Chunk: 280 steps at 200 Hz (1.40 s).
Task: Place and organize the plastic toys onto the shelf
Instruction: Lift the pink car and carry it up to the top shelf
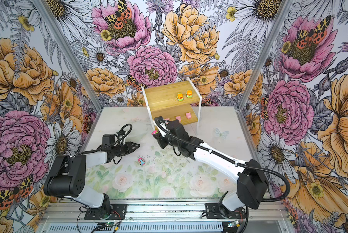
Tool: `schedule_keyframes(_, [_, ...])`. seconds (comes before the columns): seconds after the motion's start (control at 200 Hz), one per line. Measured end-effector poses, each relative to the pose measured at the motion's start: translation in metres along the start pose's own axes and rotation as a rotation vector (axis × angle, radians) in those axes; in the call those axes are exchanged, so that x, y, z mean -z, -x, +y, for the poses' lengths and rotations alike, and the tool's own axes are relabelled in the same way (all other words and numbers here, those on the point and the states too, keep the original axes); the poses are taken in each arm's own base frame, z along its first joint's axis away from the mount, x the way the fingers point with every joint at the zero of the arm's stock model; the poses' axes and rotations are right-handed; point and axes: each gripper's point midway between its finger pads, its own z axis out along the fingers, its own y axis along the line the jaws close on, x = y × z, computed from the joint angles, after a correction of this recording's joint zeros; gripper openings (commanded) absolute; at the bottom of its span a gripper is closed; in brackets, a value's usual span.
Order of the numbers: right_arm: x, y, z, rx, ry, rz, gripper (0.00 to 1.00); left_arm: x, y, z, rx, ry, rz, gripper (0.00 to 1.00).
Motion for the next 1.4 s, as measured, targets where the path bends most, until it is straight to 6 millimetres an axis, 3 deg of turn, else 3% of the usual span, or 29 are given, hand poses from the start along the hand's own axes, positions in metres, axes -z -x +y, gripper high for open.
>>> schedule_keyframes(0.125, [0.035,0.07,-0.045,-0.023,-0.121,-0.126,0.17,0.004,0.005,-0.001,-0.02,0.006,-0.033,0.33])
schedule_keyframes(0.215, [0.052,0.108,-0.061,-0.021,-0.182,-0.182,0.17,0.005,0.006,0.0,-0.021,0.007,-0.04,0.33])
schedule_keyframes(0.305, [0.057,0.14,-0.071,-0.015,-0.227,-0.228,0.17,0.004,0.005,0.001,-0.021,0.008,-0.042,0.33])
schedule_keyframes(0.39, [0.051,0.156,-0.084,-0.02,-0.269,-0.24,0.18,0.005,0.006,0.001,-0.026,0.005,-0.048,0.33])
schedule_keyframes(0.51, [0.03,0.155,-0.102,-0.046,-0.324,-0.206,0.17,0.006,0.008,0.002,-0.031,0.005,-0.061,0.33])
schedule_keyframes(0.745, [-0.009,0.123,-0.126,-0.103,-0.385,-0.093,0.18,0.008,0.009,0.007,-0.02,0.01,-0.074,0.33])
schedule_keyframes(1.401, [-0.01,0.118,-0.127,-0.131,-0.394,-0.076,0.2,0.008,0.013,0.005,-0.032,0.004,-0.088,0.34])
